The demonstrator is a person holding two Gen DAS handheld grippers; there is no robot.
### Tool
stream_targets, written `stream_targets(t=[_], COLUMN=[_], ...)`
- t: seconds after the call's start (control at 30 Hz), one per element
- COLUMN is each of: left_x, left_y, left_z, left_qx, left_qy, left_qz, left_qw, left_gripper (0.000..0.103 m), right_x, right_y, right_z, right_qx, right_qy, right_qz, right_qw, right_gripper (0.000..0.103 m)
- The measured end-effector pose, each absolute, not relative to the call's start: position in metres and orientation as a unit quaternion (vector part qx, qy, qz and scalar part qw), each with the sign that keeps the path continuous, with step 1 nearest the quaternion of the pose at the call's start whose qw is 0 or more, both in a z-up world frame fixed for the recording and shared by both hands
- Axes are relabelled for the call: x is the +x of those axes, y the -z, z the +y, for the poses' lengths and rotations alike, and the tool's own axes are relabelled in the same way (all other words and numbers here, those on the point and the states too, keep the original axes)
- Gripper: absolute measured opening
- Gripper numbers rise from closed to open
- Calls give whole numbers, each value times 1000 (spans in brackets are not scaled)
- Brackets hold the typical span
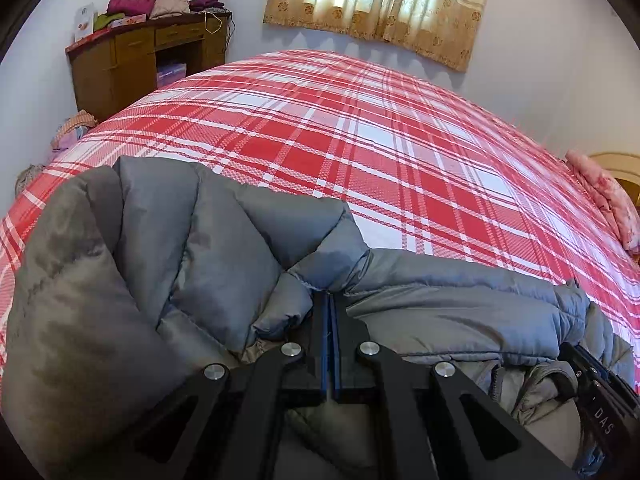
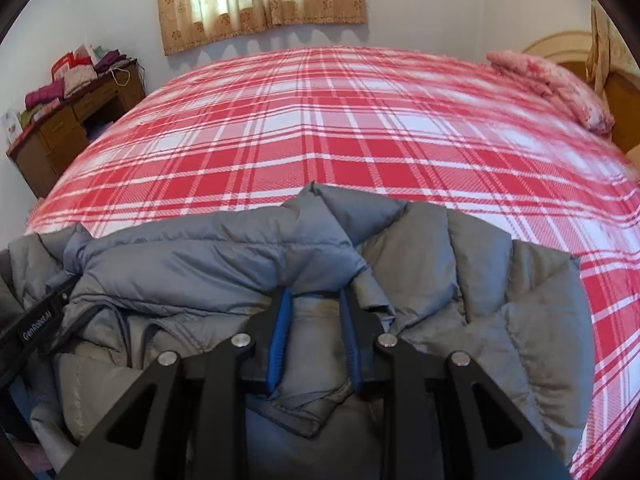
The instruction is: Fold large clothes
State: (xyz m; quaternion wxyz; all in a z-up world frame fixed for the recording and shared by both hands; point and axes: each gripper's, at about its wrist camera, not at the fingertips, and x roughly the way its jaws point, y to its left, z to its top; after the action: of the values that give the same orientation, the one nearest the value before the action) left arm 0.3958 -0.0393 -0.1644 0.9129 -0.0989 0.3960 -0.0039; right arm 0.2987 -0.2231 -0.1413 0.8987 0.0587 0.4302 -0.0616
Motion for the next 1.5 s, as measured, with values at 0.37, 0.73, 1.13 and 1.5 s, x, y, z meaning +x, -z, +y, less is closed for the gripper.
stream_targets(t=[0.37,0.73,1.13,1.5], left_x=[395,397,221,-2], left_y=[164,165,48,14], left_z=[-42,-24,11,161], left_qx=[-100,-163,-125,-163], left_qy=[5,41,176,187], left_qz=[394,400,361,317], left_qw=[913,901,907,915], left_gripper=[3,3,3,3], right_x=[324,296,50,-150], right_y=[155,129,-3,3], right_z=[-149,-157,-236,-300], right_qx=[-34,-8,41,69], right_qy=[10,-5,-16,40], right_qz=[447,383,212,230], right_qw=[894,924,976,970], right_gripper=[78,77,92,97])
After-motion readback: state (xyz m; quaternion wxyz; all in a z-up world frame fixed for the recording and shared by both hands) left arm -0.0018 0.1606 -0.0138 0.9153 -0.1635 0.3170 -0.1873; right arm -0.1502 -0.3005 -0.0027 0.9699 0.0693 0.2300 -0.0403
